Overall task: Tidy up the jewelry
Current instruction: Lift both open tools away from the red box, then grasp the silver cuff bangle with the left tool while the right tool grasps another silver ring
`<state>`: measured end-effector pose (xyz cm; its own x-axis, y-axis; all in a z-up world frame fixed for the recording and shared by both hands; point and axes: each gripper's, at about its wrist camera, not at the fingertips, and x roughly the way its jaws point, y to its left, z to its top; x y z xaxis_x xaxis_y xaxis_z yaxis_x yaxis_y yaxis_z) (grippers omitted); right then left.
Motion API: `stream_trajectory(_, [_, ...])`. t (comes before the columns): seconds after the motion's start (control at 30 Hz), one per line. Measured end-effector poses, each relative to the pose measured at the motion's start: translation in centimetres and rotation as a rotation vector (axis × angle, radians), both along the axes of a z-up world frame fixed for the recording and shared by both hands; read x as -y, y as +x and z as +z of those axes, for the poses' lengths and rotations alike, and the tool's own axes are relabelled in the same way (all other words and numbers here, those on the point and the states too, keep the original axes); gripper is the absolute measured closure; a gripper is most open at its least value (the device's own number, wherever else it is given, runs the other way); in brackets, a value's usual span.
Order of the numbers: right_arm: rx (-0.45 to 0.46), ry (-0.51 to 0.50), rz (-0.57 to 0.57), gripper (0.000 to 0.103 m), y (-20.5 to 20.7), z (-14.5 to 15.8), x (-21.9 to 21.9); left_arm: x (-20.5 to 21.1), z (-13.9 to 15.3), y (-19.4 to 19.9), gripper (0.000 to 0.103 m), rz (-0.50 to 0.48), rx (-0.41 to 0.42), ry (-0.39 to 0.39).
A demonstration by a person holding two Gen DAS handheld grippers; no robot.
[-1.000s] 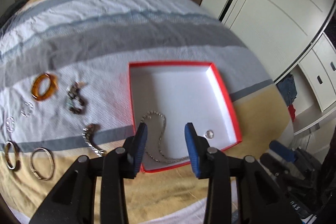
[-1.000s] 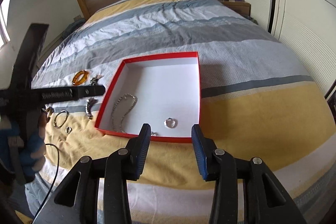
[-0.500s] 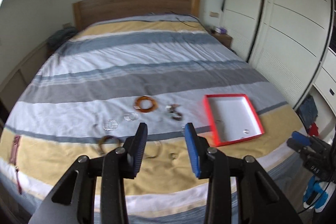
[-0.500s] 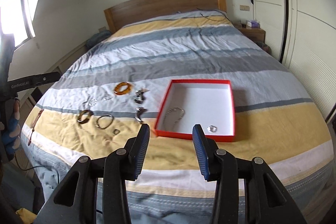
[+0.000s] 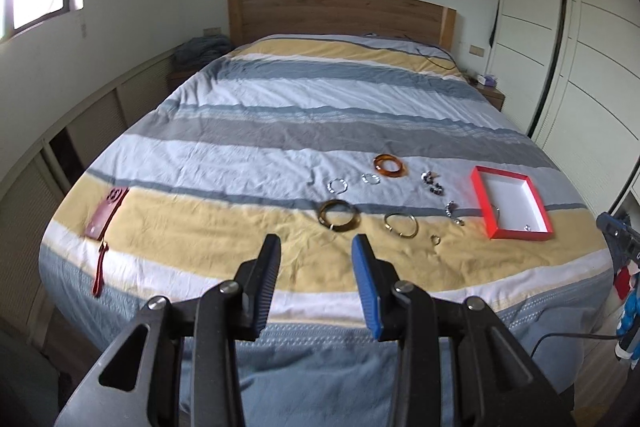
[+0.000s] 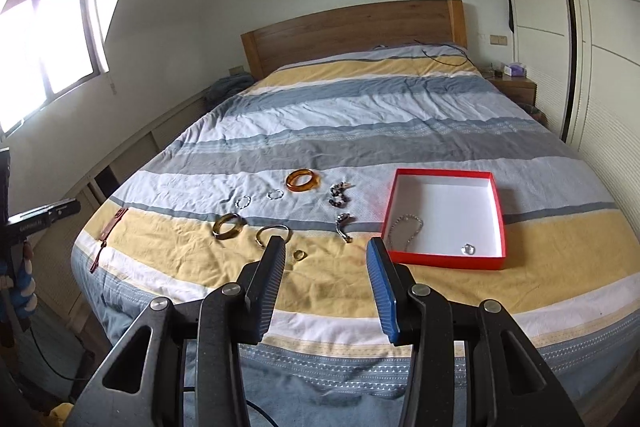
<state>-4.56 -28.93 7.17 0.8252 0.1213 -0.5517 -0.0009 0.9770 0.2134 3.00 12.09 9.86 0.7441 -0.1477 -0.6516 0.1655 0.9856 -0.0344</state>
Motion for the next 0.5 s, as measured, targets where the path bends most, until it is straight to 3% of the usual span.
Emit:
stream_trajectory(0.23, [-0.001, -0.006, 0.029, 0.07, 1.2, 0.4, -1.8, -0.4, -3.0, 0.2, 0.068, 0.004, -0.046, -0.004])
stream_trajectory(0.5, [-0.142, 0.001, 0.083, 0.08, 5.9, -4.7, -3.4, 4.3, -9.4, 4.6, 0.068, -0.067, -0.208, -0.049])
